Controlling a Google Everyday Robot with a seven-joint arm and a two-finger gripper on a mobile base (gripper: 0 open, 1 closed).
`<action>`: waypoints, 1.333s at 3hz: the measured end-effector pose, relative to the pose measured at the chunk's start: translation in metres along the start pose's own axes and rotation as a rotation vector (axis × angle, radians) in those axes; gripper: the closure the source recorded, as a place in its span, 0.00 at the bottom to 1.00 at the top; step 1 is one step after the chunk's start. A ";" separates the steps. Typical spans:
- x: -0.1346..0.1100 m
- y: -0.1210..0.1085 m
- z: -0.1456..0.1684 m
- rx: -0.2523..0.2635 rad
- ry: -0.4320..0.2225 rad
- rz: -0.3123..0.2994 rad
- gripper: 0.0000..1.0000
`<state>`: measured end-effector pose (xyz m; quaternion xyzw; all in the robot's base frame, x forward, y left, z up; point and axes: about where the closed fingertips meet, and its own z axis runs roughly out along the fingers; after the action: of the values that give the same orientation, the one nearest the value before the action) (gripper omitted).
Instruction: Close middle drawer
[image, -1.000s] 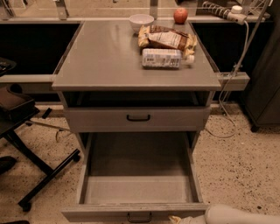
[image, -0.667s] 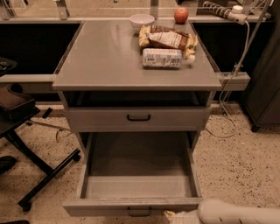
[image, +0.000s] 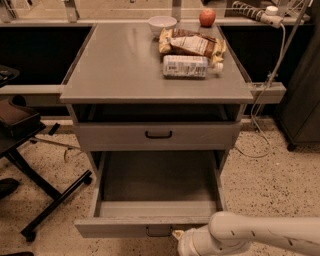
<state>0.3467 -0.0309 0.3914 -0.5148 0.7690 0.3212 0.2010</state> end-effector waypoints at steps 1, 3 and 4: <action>-0.017 -0.007 0.010 -0.014 -0.005 -0.033 0.00; -0.007 -0.028 0.010 0.017 -0.020 -0.005 0.00; 0.000 -0.066 0.008 0.059 -0.035 0.031 0.00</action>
Offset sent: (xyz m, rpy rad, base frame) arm 0.0567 0.0596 0.0207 -0.0241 -0.0633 0.1194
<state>0.4074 -0.0430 0.3672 -0.4909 0.7825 0.3103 0.2245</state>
